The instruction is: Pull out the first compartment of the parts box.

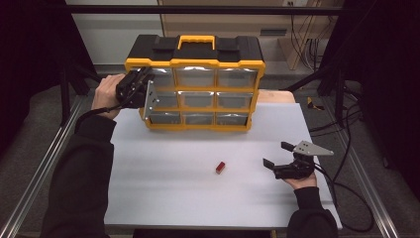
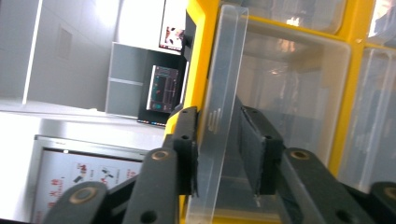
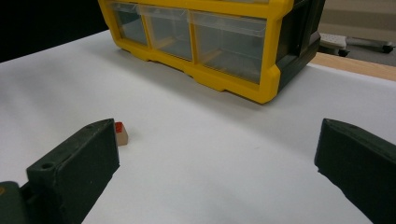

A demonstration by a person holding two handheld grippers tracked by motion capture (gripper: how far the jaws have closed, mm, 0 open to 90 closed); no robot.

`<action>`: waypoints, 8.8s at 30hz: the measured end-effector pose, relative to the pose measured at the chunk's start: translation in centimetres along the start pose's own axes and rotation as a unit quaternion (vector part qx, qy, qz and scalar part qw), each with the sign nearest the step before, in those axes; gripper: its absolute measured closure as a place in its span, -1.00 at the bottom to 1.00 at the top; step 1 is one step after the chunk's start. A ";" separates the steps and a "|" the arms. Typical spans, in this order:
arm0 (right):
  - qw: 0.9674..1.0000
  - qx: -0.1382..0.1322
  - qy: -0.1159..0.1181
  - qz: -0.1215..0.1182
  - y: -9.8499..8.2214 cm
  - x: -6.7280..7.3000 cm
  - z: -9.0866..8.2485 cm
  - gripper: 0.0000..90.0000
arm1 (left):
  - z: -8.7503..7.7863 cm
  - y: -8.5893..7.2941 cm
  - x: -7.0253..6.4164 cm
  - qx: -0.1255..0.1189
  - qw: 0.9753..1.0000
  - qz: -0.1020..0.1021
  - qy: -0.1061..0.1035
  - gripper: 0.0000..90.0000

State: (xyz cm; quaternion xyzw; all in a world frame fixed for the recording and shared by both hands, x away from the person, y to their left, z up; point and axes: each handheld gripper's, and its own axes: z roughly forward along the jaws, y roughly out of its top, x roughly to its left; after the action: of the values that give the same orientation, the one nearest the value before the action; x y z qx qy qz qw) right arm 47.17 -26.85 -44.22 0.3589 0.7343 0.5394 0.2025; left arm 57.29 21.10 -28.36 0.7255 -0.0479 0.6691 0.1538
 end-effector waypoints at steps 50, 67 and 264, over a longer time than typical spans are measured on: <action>1.000 -0.002 0.001 0.002 0.0 0.0 -0.1 -0.99 | -1.2 0.3 -0.7 0.003 0.996 0.081 0.028 0.75; 1.000 -0.004 0.001 0.003 0.1 0.0 -0.1 -0.99 | -2.1 0.5 -1.0 0.006 0.996 0.086 0.029 0.75; 1.000 -0.003 0.003 0.008 0.1 0.1 -0.1 -0.99 | -8.1 0.2 0.8 0.010 0.968 -0.238 -0.083 -0.54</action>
State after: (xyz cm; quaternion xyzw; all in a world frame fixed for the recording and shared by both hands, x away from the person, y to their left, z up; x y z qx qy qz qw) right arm 47.10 -26.82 -44.14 0.3630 0.7304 0.5441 0.1967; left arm 49.56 23.36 -27.03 0.7708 0.1203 0.5510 0.2965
